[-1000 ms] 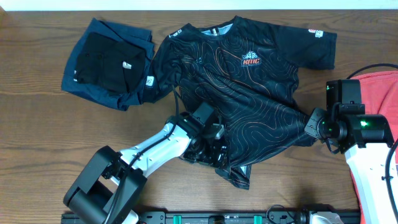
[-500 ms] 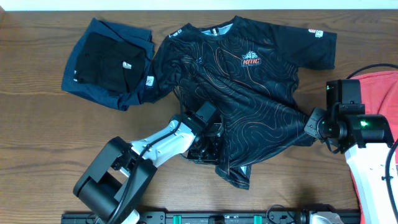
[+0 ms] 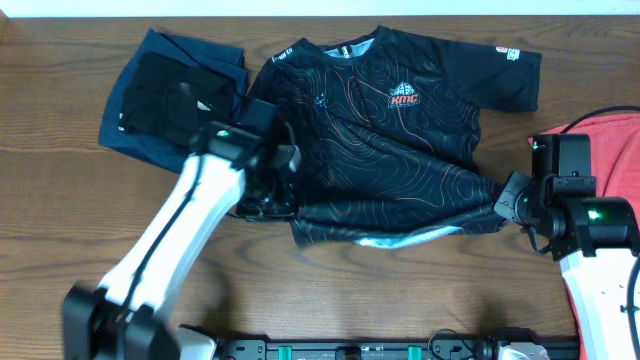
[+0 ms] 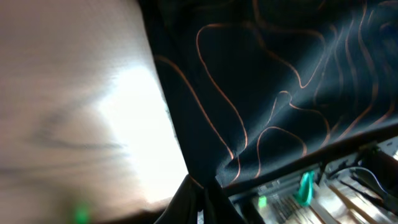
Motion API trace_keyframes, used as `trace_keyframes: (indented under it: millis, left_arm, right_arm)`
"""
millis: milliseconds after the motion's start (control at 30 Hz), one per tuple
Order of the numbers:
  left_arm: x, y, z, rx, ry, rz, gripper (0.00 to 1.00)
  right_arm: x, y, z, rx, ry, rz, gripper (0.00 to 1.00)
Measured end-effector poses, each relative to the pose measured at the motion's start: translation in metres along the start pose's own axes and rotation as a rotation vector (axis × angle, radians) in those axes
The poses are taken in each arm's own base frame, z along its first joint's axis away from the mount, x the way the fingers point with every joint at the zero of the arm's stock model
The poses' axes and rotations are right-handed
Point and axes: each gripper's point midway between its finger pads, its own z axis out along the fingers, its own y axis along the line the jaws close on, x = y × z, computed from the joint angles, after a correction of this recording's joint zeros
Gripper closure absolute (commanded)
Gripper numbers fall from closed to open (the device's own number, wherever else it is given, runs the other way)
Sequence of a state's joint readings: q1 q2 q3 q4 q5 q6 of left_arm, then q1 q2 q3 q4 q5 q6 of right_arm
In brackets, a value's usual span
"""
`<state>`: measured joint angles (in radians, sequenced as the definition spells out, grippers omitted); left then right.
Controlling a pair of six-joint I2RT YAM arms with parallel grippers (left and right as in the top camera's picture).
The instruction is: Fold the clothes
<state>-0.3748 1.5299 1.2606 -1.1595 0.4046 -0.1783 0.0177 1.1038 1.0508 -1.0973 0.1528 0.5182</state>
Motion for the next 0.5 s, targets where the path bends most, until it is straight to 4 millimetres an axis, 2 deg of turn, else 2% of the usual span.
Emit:
trace_keyframes:
  millis: [100, 233, 267, 333, 367, 400, 467, 500]
  left_arm:
    - [0.001, 0.002, -0.015, -0.035, -0.056, 0.048, 0.94]
    - [-0.006, 0.009, -0.009, -0.084, -0.068, 0.073, 0.94]
    - [-0.011, 0.011, -0.006, -0.095, -0.075, 0.077, 0.94]
    - [-0.021, 0.015, 0.001, -0.117, -0.088, 0.080, 0.94]
    - [-0.026, 0.019, 0.005, -0.133, -0.094, 0.081, 0.94]
    - [-0.030, 0.021, 0.008, -0.145, -0.095, 0.082, 0.94]
    - [-0.037, 0.027, 0.014, -0.175, -0.101, 0.081, 0.90]
    - [-0.040, 0.031, 0.017, -0.194, -0.100, 0.080, 0.90]
  right_arm:
    - [0.007, -0.001, 0.000, 0.000, 0.028, -0.004, 0.97]
    - [0.009, 0.000, 0.001, -0.005, 0.045, -0.004, 0.87]
    - [0.009, 0.001, 0.002, -0.006, 0.046, -0.007, 0.88]
    - [0.006, 0.003, 0.005, -0.007, 0.046, -0.009, 0.97]
    - [0.005, 0.005, 0.008, -0.009, 0.046, -0.008, 0.97]
    - [0.003, 0.006, 0.010, -0.010, 0.047, -0.007, 0.94]
    - [-0.001, 0.010, 0.018, -0.010, 0.049, -0.004, 0.81]
    - [-0.002, 0.011, 0.021, -0.006, 0.052, -0.008, 0.79]
